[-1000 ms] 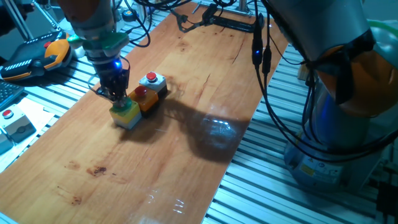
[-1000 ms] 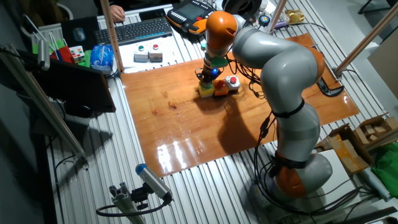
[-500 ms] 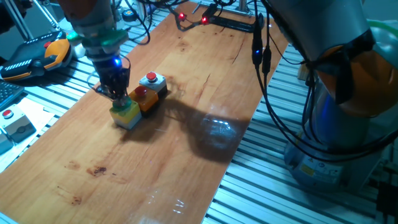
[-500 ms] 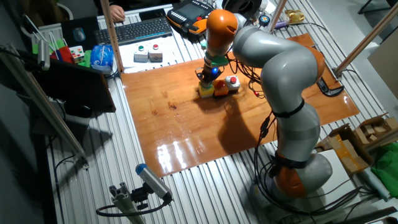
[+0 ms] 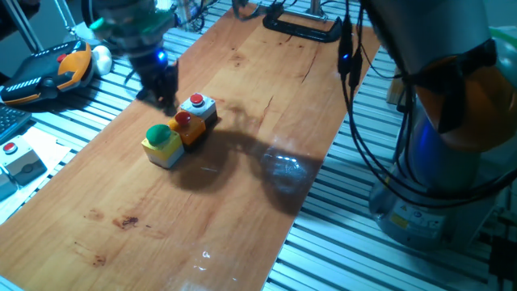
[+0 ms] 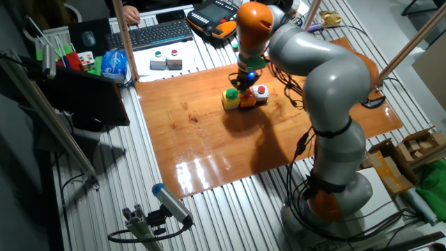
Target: Press three buttons from left to right in sequence
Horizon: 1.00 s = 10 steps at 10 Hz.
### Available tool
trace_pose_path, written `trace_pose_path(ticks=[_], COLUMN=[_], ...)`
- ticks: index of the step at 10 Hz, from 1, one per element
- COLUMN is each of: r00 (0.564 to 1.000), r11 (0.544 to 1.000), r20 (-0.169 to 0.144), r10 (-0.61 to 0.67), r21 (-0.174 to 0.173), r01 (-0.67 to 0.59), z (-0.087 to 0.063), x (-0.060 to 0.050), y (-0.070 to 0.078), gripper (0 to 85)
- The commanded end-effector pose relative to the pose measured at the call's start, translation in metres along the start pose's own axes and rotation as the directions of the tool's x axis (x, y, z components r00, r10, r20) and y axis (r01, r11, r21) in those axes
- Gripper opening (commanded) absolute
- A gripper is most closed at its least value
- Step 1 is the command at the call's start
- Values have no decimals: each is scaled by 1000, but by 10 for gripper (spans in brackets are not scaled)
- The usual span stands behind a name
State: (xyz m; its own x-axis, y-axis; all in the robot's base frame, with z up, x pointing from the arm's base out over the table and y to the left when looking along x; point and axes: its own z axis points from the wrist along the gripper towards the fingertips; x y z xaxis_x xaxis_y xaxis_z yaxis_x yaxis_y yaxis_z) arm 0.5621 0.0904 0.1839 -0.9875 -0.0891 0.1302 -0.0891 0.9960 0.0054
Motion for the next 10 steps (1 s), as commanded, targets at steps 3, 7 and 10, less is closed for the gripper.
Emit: trace_pose_path(ticks=[3, 7, 10], r00=[999, 997, 997], r11=[997, 995, 996], r20=[2, 21, 26], r10=[-47, -72, -66], r21=[59, 72, 63], r01=[47, 70, 64], z=[-27, -36, -36], x=[25, 43, 42], y=[-17, -24, -22], gripper=[7, 7, 7])
